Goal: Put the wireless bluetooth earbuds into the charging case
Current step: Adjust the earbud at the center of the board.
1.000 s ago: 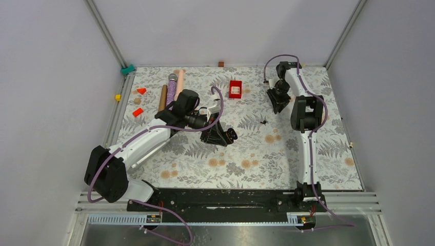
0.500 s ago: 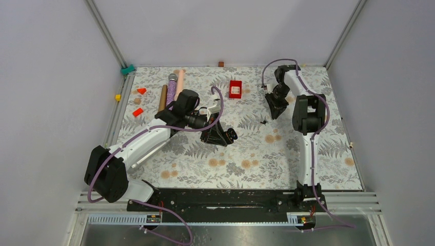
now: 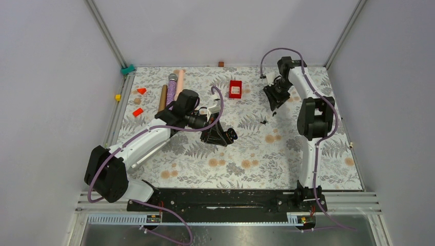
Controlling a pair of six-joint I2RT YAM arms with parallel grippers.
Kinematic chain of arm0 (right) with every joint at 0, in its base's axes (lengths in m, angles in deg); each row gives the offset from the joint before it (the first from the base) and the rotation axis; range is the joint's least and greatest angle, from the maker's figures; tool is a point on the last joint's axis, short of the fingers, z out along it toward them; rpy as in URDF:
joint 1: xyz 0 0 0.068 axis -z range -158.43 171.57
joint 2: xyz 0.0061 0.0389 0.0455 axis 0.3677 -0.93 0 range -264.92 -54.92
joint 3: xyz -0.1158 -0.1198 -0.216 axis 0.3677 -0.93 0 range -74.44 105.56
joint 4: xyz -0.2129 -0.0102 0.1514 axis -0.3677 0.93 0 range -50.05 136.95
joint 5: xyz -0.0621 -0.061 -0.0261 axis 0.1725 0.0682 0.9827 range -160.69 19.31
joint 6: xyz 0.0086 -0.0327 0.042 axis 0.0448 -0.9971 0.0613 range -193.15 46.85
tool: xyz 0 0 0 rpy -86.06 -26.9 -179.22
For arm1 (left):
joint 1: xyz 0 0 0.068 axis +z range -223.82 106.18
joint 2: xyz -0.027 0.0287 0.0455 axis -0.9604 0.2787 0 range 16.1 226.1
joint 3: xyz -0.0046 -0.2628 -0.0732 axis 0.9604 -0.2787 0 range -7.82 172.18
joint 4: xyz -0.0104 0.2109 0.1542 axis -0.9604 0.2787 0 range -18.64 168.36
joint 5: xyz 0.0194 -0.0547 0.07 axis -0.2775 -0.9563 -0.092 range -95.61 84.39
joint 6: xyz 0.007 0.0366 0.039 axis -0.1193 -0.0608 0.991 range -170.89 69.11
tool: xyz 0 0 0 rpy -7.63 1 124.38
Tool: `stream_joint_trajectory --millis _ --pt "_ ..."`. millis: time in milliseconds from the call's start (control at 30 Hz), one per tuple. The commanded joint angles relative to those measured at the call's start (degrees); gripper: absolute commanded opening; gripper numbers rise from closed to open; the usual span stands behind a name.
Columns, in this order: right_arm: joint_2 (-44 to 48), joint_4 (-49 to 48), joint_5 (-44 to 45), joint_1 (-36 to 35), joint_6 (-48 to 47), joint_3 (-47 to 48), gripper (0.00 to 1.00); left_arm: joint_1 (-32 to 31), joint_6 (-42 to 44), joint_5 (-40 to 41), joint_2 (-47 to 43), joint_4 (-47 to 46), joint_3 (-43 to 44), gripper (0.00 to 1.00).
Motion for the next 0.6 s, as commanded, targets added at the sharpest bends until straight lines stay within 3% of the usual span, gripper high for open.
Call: stream_joint_trajectory --millis 0,267,567 --pt "3.14 -5.04 2.68 -0.57 -11.59 0.43 0.49 0.27 1.31 -1.81 -0.71 -1.24 1.39 0.00" --pt "4.71 -10.41 -1.74 -0.60 -31.60 -8.73 0.48 0.29 2.25 -1.71 -0.60 -0.21 1.63 0.00" --pt "5.05 -13.21 -1.70 -0.59 -36.20 -12.10 0.47 0.26 2.65 -1.62 -0.46 0.18 1.78 0.00"
